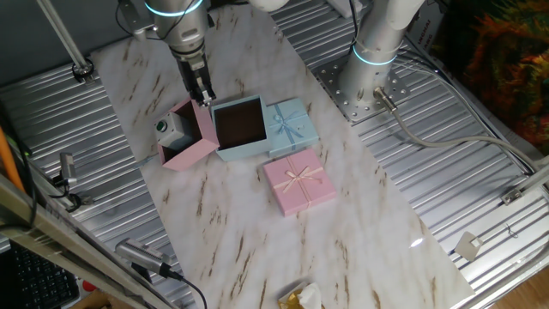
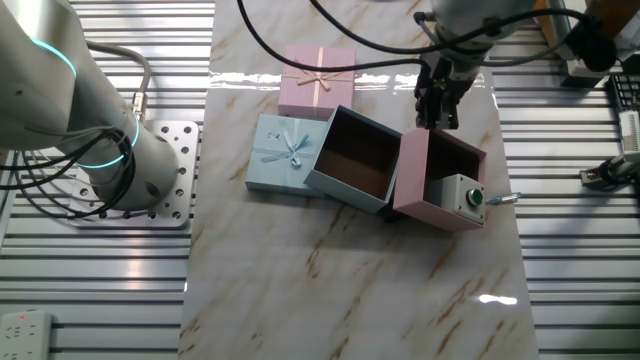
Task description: Move an object from one box to another
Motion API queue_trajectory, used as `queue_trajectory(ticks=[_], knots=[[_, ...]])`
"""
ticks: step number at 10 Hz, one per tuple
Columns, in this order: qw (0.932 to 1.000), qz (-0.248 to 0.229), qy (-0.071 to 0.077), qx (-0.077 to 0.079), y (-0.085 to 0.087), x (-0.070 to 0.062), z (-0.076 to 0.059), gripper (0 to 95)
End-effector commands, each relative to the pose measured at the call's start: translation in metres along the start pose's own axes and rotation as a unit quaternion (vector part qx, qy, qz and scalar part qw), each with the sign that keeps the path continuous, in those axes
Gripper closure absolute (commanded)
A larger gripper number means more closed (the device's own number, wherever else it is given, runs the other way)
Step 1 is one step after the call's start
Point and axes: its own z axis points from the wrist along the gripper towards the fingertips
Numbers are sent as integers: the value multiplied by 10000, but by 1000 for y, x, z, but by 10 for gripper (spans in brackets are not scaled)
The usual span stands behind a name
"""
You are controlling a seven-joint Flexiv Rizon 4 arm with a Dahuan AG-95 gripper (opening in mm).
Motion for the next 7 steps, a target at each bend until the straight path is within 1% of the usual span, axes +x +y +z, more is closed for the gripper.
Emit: queue_trajectory(ticks=[1,5,7], knots=[[10000,-45,-13,-14,-1,0,0,950],[9999,-168,-29,-10,-1,0,-1,950],[9997,-241,3,-13,-2,0,-2,950]])
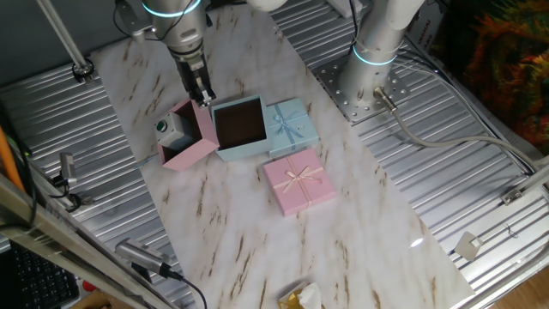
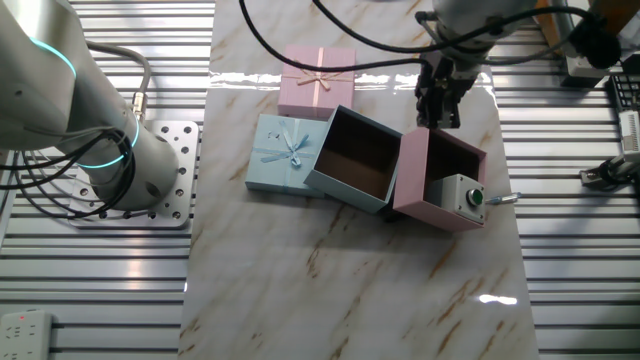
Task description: Move an object from one box to another
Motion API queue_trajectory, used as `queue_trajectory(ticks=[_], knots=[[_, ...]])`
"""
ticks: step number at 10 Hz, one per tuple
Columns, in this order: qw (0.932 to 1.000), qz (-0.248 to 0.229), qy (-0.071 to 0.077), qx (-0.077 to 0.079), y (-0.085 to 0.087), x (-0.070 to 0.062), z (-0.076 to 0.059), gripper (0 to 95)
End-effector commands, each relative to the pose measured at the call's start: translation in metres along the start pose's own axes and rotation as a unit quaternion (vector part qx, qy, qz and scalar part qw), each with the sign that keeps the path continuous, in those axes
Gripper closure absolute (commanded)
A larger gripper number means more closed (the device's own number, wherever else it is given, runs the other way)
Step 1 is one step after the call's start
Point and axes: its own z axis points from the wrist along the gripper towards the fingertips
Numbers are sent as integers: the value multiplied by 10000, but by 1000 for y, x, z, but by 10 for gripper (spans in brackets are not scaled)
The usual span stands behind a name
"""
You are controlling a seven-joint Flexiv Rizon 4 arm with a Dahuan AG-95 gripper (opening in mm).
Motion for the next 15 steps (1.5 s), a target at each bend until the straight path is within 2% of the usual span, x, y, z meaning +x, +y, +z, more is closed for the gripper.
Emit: queue_trajectory(ticks=[1,15], knots=[[10000,-25,18,14,0,0,0,950],[10000,15,-1,-40,1,0,-1,950]])
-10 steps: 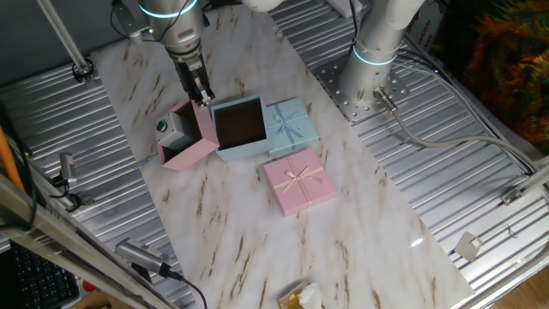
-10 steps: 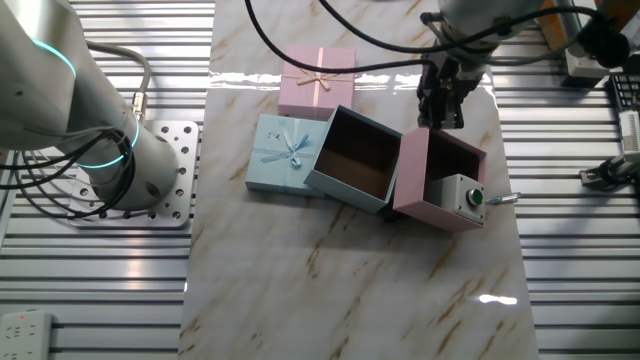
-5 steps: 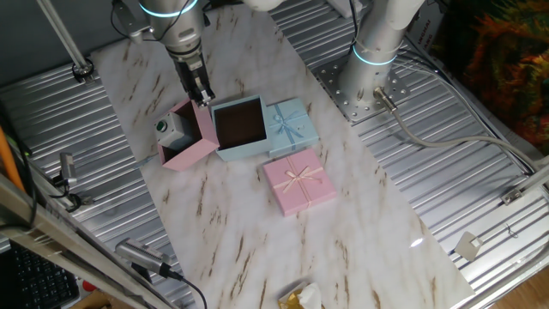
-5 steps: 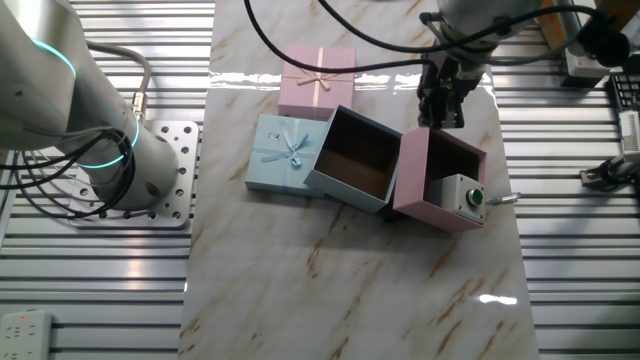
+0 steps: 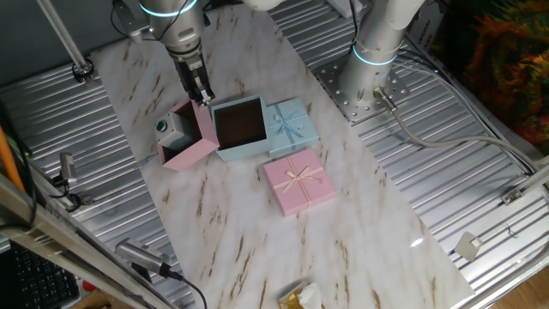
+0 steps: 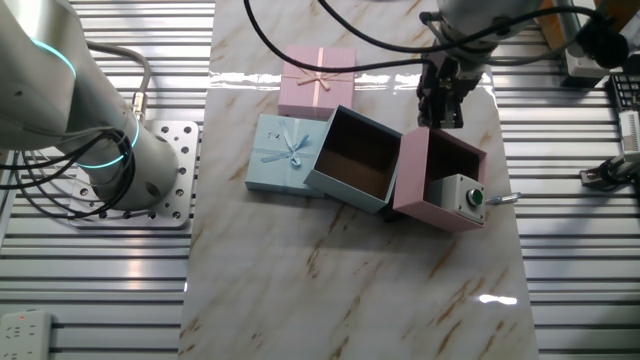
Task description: Move an object from one box to another
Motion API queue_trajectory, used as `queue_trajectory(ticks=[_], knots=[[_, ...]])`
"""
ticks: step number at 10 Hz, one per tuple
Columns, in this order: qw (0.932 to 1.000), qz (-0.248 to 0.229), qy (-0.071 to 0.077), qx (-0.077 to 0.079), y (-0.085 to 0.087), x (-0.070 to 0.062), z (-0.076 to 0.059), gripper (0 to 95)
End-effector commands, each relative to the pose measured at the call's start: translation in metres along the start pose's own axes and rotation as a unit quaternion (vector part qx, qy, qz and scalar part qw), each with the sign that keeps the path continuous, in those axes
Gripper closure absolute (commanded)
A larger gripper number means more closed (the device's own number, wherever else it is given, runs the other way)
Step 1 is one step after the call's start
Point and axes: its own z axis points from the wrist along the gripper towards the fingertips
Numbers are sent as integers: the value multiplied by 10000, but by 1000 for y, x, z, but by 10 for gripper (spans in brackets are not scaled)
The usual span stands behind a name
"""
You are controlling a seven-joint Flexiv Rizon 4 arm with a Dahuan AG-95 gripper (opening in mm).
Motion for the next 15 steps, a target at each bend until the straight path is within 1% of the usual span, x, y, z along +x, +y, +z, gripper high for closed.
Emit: queue_trajectory(ticks=[1,7,9,13,15], knots=[[10000,-15,1,-17,0,0,0,950],[10000,-74,55,-19,0,0,0,950],[10000,-53,29,-74,0,0,-1,950],[9999,-55,82,-97,0,0,-1,950],[9998,-152,69,-132,0,0,-1,950]])
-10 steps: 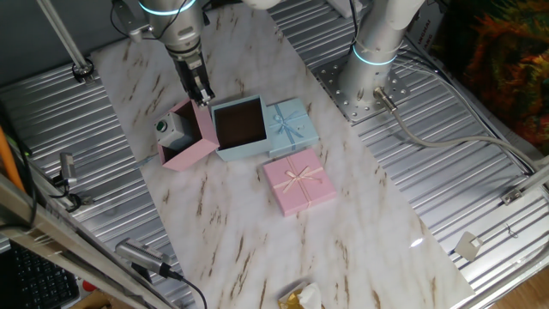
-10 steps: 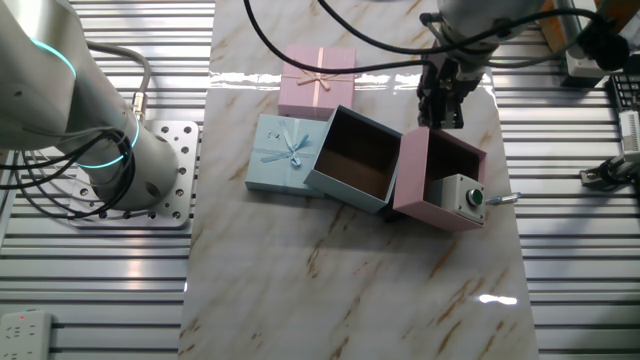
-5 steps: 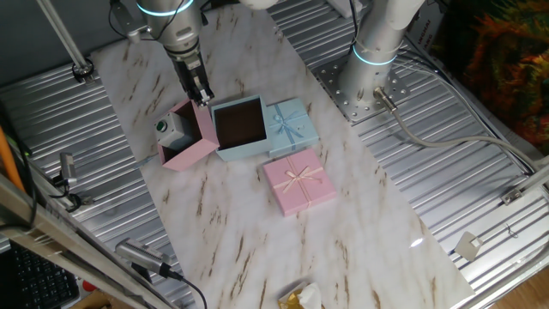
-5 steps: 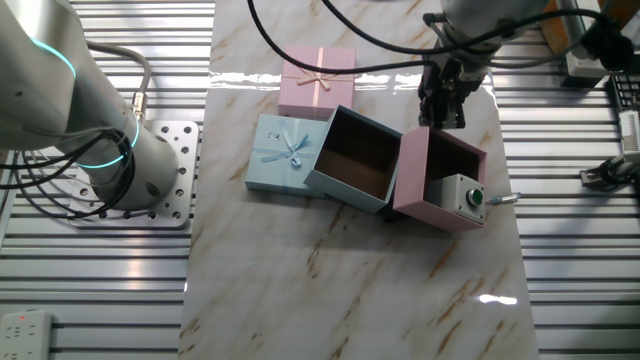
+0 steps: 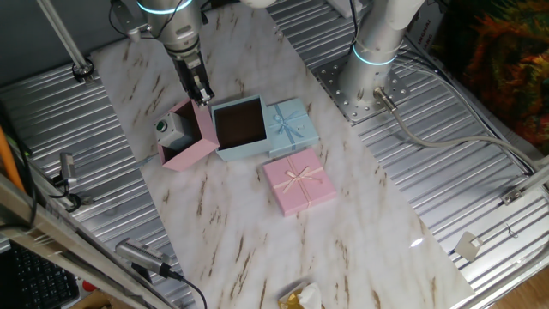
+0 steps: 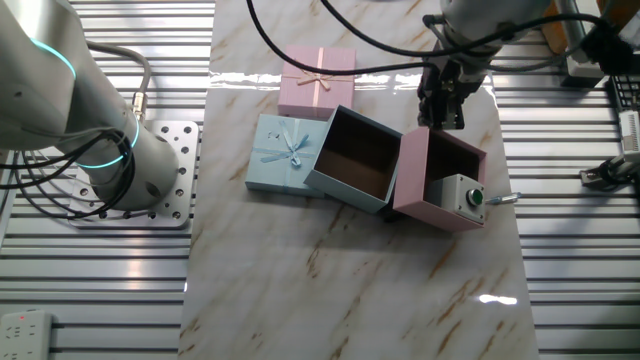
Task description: Move an object from one box to another
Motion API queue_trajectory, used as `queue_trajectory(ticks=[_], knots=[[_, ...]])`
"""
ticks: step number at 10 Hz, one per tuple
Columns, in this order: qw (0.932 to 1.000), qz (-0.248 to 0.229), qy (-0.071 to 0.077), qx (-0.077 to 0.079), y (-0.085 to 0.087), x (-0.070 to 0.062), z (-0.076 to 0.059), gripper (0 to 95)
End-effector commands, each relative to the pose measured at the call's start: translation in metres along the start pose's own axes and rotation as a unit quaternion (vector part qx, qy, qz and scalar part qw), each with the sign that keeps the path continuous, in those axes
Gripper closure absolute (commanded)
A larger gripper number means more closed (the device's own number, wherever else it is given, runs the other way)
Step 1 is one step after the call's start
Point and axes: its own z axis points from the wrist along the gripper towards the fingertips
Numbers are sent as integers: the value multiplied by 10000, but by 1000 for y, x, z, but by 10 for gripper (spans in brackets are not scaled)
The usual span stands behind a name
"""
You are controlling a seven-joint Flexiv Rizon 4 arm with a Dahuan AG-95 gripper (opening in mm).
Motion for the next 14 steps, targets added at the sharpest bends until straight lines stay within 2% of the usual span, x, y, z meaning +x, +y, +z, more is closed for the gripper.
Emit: queue_trajectory(ticks=[1,2,3,5,7,14], knots=[[9994,-256,1,-244,1,1,0,950],[9989,-336,32,-322,1,1,0,950],[9978,-474,139,-453,1,1,0,950],[9964,-535,272,-604,1,1,0,950],[9937,-427,327,-984,1,1,0,950],[9933,-386,341,-1030,1,1,0,950]])
